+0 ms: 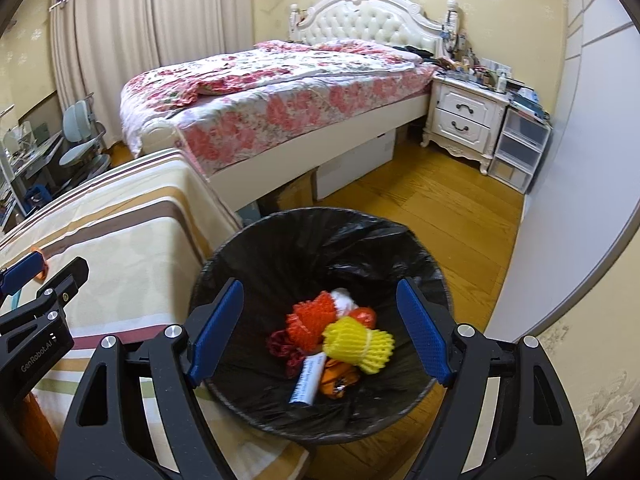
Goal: Collect trash
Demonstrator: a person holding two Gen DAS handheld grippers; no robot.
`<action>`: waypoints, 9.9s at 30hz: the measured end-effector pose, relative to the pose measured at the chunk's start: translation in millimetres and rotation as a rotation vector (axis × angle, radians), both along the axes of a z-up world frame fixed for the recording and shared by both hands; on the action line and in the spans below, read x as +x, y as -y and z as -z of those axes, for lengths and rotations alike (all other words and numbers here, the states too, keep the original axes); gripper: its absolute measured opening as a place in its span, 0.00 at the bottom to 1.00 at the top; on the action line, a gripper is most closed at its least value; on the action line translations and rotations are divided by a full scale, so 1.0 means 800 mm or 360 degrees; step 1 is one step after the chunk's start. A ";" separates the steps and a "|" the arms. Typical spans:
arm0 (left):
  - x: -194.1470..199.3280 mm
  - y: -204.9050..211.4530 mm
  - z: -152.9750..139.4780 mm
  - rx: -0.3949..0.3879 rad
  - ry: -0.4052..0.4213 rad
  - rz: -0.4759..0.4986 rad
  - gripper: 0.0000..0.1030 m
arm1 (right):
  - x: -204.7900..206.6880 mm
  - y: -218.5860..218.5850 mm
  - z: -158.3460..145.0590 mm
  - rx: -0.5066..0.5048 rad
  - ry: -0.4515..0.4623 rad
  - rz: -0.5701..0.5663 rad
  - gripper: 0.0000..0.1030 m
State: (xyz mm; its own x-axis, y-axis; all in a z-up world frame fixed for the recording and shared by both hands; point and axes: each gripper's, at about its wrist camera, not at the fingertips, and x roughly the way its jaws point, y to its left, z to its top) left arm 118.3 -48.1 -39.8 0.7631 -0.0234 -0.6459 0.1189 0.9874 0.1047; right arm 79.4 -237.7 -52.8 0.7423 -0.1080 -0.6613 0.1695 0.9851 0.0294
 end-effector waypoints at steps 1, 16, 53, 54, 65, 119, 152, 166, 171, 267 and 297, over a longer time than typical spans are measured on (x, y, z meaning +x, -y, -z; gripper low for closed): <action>-0.001 -0.008 0.000 0.0000 -0.0003 -0.0017 0.68 | 0.001 -0.007 0.000 0.0000 -0.0002 -0.0020 0.75; -0.027 -0.166 0.004 0.0006 -0.0041 -0.0380 0.69 | 0.023 -0.165 0.001 -0.0011 -0.0061 -0.0442 0.75; -0.038 -0.319 0.020 -0.0062 -0.0153 -0.0704 0.69 | 0.102 -0.385 0.018 -0.0116 -0.0246 -0.0885 0.48; -0.037 -0.318 0.019 -0.0065 -0.0152 -0.0700 0.69 | 0.102 -0.383 0.017 -0.0110 -0.0243 -0.0879 0.45; -0.017 -0.277 0.016 -0.0082 -0.0150 -0.0569 0.69 | 0.089 -0.325 0.016 -0.0090 -0.0236 -0.0755 0.45; -0.053 -0.182 -0.013 -0.0233 -0.0050 -0.0211 0.16 | 0.001 -0.200 -0.002 0.0019 -0.0111 -0.0521 0.45; -0.037 0.030 -0.029 -0.0168 0.0185 0.0290 0.16 | -0.024 -0.005 -0.031 -0.0036 0.0151 -0.0003 0.45; -0.006 0.082 -0.006 -0.0113 0.0107 0.0338 0.16 | -0.002 0.028 -0.014 -0.0006 0.0136 0.0077 0.45; 0.003 0.095 -0.002 -0.0098 0.0089 0.0355 0.16 | 0.002 0.036 -0.009 -0.0003 0.0118 0.0090 0.45; -0.145 -0.060 -0.064 -0.0156 0.0271 0.0033 0.82 | -0.147 -0.069 -0.071 -0.0112 0.0277 0.0056 0.83; -0.149 -0.057 -0.064 -0.0150 0.0272 0.0037 0.82 | -0.155 -0.066 -0.075 -0.0105 0.0280 0.0062 0.83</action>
